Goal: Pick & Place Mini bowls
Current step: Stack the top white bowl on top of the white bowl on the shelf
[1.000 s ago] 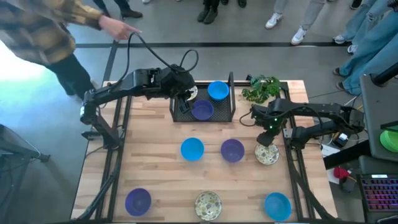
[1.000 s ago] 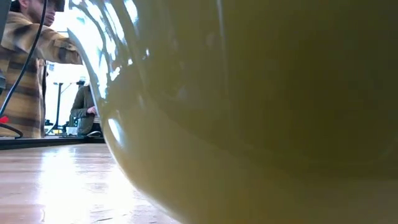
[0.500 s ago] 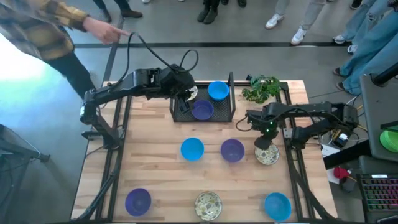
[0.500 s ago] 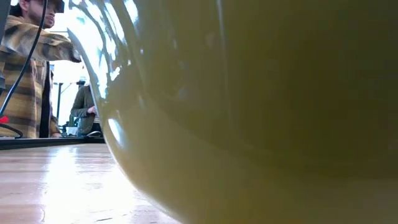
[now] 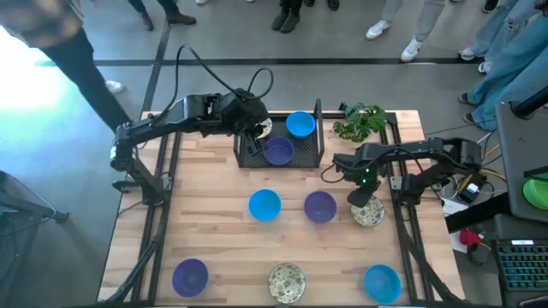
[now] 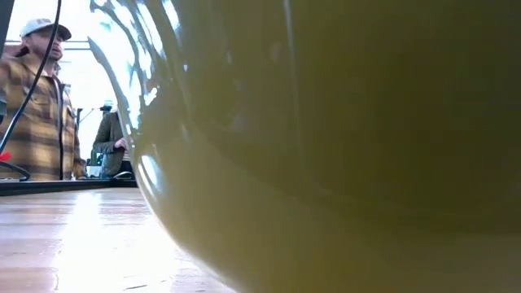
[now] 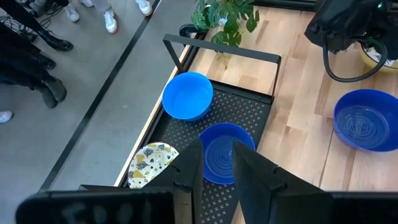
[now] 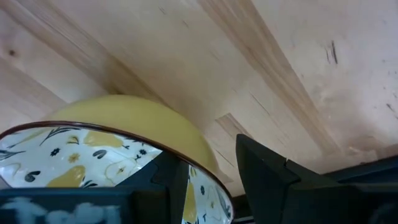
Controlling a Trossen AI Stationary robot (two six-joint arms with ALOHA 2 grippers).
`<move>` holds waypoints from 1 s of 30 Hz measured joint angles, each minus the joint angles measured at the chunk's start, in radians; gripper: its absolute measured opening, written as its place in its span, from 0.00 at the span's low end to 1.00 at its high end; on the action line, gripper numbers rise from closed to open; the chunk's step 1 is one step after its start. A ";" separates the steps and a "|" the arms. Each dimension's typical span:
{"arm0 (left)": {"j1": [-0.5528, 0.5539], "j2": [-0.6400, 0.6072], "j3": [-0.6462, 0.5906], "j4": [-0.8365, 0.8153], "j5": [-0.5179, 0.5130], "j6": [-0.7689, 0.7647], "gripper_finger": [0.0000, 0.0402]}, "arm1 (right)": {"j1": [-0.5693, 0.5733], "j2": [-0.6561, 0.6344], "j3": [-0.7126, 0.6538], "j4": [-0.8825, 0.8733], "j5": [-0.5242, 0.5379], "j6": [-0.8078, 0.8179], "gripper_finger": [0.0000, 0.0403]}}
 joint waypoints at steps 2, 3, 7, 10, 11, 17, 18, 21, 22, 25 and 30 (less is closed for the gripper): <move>0.000 0.000 0.000 0.000 0.000 0.000 0.19 | 0.000 0.003 0.000 0.000 0.000 0.000 0.32; 0.000 0.000 0.000 0.000 0.000 0.000 0.19 | 0.000 0.004 0.000 0.000 0.001 0.000 0.32; 0.000 0.000 0.000 0.000 0.000 0.000 0.19 | 0.000 0.004 0.000 0.003 0.004 0.000 0.27; 0.000 0.000 0.000 0.000 0.000 0.000 0.19 | 0.000 0.004 0.000 0.009 0.004 0.002 0.19; 0.000 0.000 0.000 0.000 0.000 0.000 0.19 | 0.000 0.004 -0.001 0.009 0.001 0.002 0.16; 0.000 0.000 0.000 0.000 0.000 0.000 0.19 | 0.000 -0.001 0.002 0.006 -0.030 -0.007 0.04; 0.000 0.000 0.000 0.000 0.000 0.000 0.19 | 0.000 -0.001 0.002 0.007 -0.031 -0.007 0.04; 0.000 0.000 0.000 0.000 0.000 0.000 0.19 | 0.000 -0.002 0.002 0.010 -0.026 -0.009 0.04; 0.000 0.000 0.000 0.000 0.000 0.000 0.19 | 0.000 -0.002 0.002 0.011 -0.026 -0.009 0.04; 0.000 0.000 0.000 0.000 0.000 0.000 0.19 | 0.000 -0.011 0.005 0.015 -0.019 -0.014 0.04; 0.000 0.000 0.000 0.000 0.000 0.000 0.19 | 0.000 -0.068 0.016 0.027 0.026 0.013 0.03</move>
